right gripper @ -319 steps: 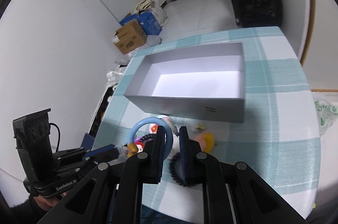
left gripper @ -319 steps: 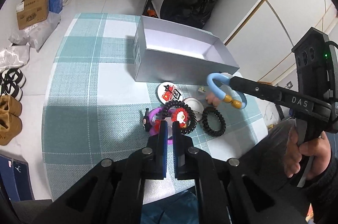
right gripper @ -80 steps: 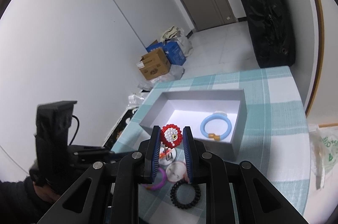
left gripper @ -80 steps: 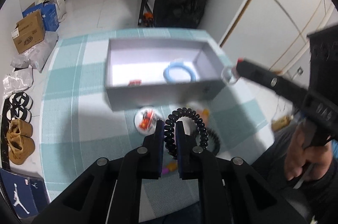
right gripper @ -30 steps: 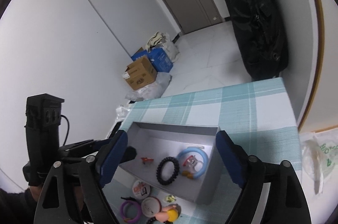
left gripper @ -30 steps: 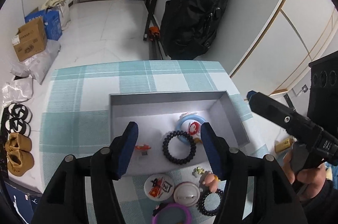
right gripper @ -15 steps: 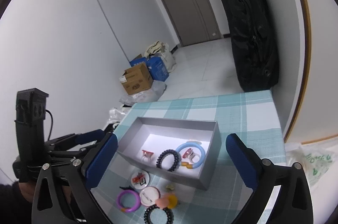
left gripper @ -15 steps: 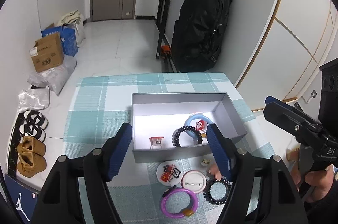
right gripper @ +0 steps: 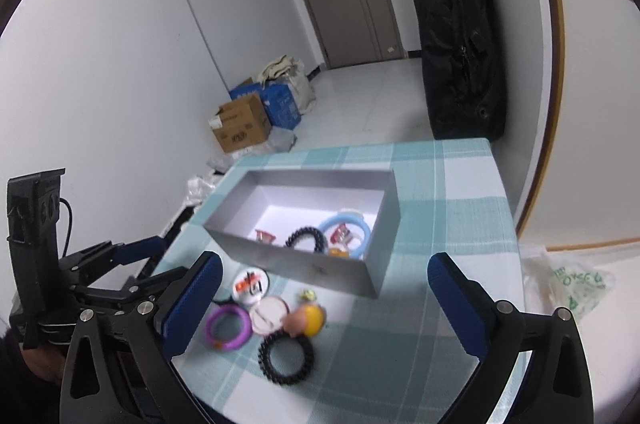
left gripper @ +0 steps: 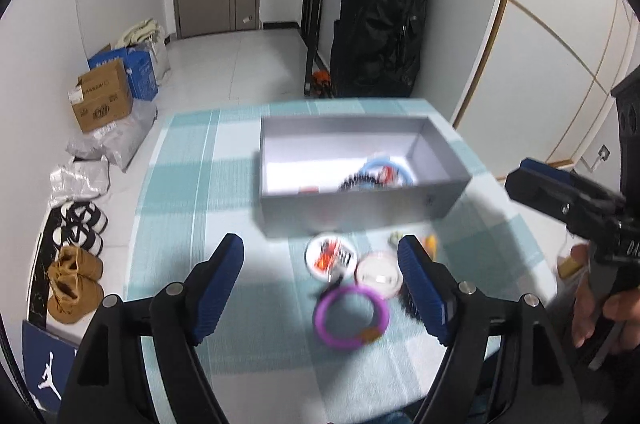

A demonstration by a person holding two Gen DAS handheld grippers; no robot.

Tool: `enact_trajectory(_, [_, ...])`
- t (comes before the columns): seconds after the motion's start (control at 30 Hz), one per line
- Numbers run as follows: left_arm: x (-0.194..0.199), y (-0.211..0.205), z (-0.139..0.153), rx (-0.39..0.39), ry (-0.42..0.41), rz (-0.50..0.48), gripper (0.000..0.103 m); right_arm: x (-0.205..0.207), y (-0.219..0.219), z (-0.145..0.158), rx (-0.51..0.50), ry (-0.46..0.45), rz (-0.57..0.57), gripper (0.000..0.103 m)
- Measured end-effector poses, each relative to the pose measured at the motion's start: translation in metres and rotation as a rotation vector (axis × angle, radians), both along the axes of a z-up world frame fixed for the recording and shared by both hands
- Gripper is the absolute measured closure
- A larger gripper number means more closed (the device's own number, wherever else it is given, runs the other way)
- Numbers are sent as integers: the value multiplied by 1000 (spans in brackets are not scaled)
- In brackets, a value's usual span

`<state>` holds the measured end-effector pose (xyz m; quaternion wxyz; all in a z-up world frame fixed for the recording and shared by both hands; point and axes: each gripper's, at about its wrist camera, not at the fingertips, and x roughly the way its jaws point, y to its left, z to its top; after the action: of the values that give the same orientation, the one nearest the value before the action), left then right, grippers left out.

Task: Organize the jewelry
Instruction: 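Lift both open tools away from the box, then lower the left tool and grasp the purple bangle with orange bead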

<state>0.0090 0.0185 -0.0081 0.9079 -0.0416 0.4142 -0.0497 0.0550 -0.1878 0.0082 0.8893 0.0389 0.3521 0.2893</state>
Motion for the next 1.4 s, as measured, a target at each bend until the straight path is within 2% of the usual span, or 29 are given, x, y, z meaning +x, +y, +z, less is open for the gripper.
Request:
enact_trajectory(0.23, [-5, -4, -10, -15, 46, -30, 27, -11, 3, -3, -40, 2, 10, 0])
enact_trajectory(0.33, [-6, -4, -17, -44, 70, -55, 27, -15, 2, -5, -40, 16, 22, 0])
enact_trajectory(0.5, [-5, -6, -35, -24, 141, -67, 27, -19, -1, -5, -43, 23, 30, 0])
enact_trajectory(0.87, [1, -22, -46, 18, 193, -105, 27, -28, -3, -4, -63, 14, 47, 0])
enact_trajectory(1.0, [1, -21, -47, 54, 190, -88, 27, -28, -4, -4, -51, 21, 50, 0])
enact_trajectory(1.17, [2, -17, -48, 52, 160, -88, 27, -28, -2, -3, -52, 21, 56, 0])
enact_trajectory(1.27, [1, -22, -51, 91, 164, -101, 28, -28, -3, -2, -54, 20, 51, 0])
enact_trajectory(1.3, [0, -24, -51, 101, 166, -113, 29, -27, -4, -2, -53, 23, 48, 0])
enact_trajectory(1.4, [-1, -26, -49, 101, 162, -130, 46, -27, -6, -3, -48, 30, 43, 0])
